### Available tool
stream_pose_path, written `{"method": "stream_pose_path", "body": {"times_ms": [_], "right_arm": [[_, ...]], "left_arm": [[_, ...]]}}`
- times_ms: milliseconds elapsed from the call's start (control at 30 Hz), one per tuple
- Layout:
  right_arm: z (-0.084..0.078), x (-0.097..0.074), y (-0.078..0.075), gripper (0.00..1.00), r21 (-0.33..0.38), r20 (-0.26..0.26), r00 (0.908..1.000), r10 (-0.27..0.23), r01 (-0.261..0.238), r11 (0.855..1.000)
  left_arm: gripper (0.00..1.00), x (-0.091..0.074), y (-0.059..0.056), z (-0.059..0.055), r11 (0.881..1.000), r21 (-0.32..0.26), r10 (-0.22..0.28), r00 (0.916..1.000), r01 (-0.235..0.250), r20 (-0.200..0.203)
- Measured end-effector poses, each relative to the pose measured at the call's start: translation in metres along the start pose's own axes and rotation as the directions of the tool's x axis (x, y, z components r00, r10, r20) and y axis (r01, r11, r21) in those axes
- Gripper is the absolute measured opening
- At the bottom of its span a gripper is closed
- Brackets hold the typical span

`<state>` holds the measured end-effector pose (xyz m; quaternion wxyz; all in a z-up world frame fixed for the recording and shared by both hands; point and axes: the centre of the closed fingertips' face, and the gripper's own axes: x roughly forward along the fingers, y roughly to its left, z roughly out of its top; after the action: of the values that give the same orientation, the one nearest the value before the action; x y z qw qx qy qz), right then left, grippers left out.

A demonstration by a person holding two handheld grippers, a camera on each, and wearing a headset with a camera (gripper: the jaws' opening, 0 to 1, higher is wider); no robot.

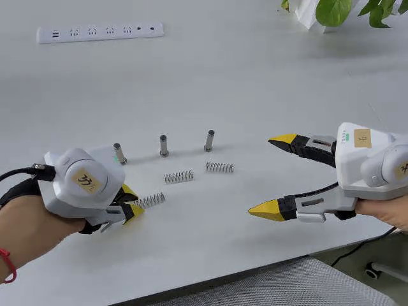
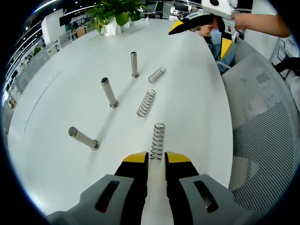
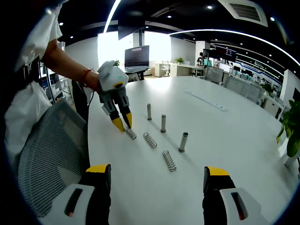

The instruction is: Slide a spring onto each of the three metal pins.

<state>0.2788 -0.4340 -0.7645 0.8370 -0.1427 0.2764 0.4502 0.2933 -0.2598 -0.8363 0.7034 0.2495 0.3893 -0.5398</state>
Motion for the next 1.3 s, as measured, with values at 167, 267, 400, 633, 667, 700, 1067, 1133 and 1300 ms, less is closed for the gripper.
{"method": "stream_pose_path", "body": {"times_ms": [167,267,400,633,667,700,1067,1133,1300], "right_arm": [[-0.0009,0.0,0.0012,0.8,0.003,0.001,1.0,0.0,0.0,1.0],[0.0008,0.0003,0.0022,0.8,0.005,0.001,1.0,-0.001,0.001,1.0],[0.0003,0.001,0.0014,0.79,0.006,0.001,1.0,0.0,0.0,1.0],[0.0047,0.0014,0.0039,0.79,0.003,0.001,1.0,0.001,-0.001,1.0],[0.0051,0.0014,0.004,0.79,0.003,0.001,1.0,0.001,-0.001,1.0],[0.0057,0.0013,0.0042,0.79,0.003,0.002,1.0,0.001,-0.001,1.0],[0.005,0.0015,0.0023,0.79,0.005,0.007,1.0,-0.002,0.002,1.0],[0.0044,0.0015,0.0027,0.79,0.005,0.006,1.0,-0.001,0.001,1.0],[0.0011,0.0013,0.0013,0.79,0.009,0.004,1.0,-0.001,0.001,1.0]], "left_arm": [[0.08,0.0014,-0.0007,0.0,1.0,0.004,-0.002,1.0,0.002,0.0],[0.08,0.0024,-0.0008,-0.0005,1.0,0.006,-0.004,1.0,0.004,0.001],[0.08,0.0028,-0.0005,-0.0012,1.0,0.006,-0.005,1.0,0.005,0.001],[0.07,0.0038,0.001,-0.0033,1.0,0.007,-0.004,1.0,0.004,-0.004],[0.07,0.0038,0.0012,-0.0031,1.0,0.009,-0.005,1.0,0.005,-0.003],[0.07,0.0036,0.0013,-0.0031,1.0,0.008,-0.004,1.0,0.004,-0.003],[0.07,0.0042,0.0021,-0.0033,1.0,0.014,-0.009,0.9998,0.009,-0.015],[0.07,0.0039,0.0017,-0.0035,1.0,0.014,-0.012,0.9998,0.013,-0.017],[0.07,0.004,0.0007,-0.0036,1.0,0.015,-0.021,0.9997,0.021,-0.016]]}}
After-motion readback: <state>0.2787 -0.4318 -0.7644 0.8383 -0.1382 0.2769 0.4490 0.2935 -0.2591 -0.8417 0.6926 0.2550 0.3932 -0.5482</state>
